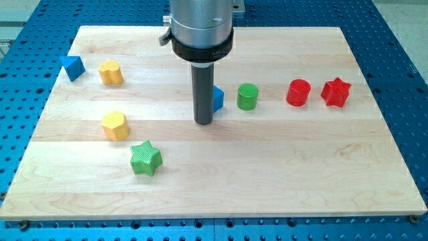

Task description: Move the yellow heart left to the blue cube

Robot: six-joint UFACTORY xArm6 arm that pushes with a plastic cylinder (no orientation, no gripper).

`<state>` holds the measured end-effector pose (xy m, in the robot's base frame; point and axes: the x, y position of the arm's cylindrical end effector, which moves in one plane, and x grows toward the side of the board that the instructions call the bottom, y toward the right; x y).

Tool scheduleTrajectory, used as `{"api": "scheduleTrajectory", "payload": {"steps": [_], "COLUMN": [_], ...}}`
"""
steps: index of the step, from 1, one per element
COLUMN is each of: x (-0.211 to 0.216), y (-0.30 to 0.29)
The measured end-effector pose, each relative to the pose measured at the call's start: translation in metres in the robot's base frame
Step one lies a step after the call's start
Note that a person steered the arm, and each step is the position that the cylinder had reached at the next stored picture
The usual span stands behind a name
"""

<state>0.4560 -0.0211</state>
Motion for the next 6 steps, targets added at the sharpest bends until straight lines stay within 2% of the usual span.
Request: {"api": "scheduleTrajectory", "payload": {"steps": [1,3,4,6], "x": [0.000,-0.058,-0.085,-0.135], "y": [-0.048,-0.190,-0.229,-0.208]}}
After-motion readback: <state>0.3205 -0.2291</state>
